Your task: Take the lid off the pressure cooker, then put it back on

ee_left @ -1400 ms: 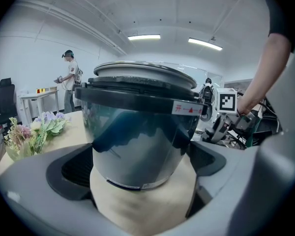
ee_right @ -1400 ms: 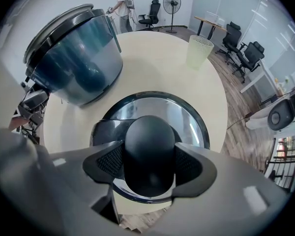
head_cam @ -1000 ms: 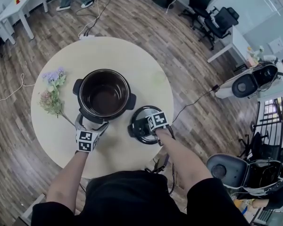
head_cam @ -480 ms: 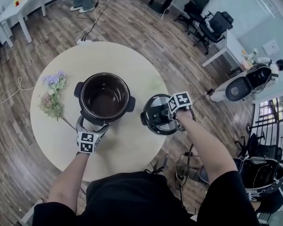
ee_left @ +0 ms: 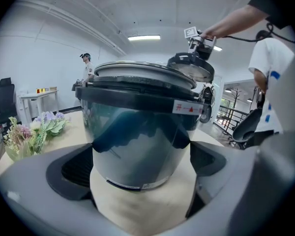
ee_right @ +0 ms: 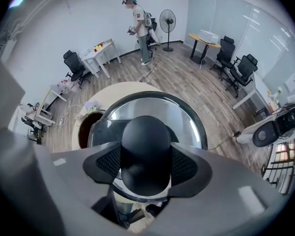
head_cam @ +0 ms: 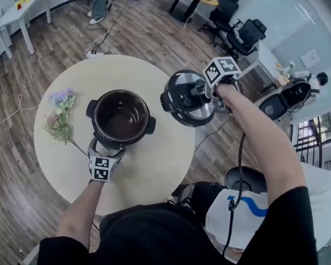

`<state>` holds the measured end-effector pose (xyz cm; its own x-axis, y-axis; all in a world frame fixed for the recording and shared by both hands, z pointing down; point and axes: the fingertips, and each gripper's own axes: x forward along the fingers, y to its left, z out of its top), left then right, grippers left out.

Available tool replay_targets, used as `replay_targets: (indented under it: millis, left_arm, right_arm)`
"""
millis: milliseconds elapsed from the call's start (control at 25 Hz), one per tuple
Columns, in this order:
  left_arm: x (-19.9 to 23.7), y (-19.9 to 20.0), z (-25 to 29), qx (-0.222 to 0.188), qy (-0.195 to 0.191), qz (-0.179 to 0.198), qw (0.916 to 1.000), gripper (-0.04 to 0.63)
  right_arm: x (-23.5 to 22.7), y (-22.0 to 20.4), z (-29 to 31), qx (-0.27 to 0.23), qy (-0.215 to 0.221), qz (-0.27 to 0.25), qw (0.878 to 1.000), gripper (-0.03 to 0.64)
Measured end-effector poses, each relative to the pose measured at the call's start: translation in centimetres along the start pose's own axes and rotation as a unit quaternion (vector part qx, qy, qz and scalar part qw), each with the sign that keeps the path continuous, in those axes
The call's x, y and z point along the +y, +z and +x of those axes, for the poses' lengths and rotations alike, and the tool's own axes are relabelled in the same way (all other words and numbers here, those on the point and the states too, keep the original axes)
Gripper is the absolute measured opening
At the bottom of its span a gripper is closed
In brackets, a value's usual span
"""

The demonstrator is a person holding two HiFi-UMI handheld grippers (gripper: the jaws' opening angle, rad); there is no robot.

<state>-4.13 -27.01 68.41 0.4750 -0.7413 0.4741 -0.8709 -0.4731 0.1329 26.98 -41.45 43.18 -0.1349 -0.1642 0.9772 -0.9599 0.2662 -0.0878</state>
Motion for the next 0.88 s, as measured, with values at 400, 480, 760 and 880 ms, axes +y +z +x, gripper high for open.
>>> replay_targets:
  millis: [400, 480, 760, 880]
  left_arm:
    - [-0.2, -0.3, 0.2, 0.002, -0.002, 0.001, 1.0000, 0.592]
    - [0.3, -1.0, 0.1, -0.004, -0.002, 0.001, 1.0000, 0.592]
    - [0.3, -0.9, 0.3, -0.009, -0.002, 0.001, 1.0000, 0.592]
    - [-0.1, 0.0, 0.3, -0.008, -0.002, 0.000, 1.0000, 0.592]
  right_arm:
    - [16.0, 6.5, 3.9, -0.006, 0.065, -0.076, 0.995, 0.285]
    - [19.9, 6.0, 6.6, 0.006, 0.076, -0.093, 0.993, 0.285]
    - [26.8, 4.3, 11.7, 0.045, 0.073, -0.148, 0.985, 0.285]
    - [27.2, 4.0, 12.2, 0.055, 0.060, -0.164, 0.983, 0.285]
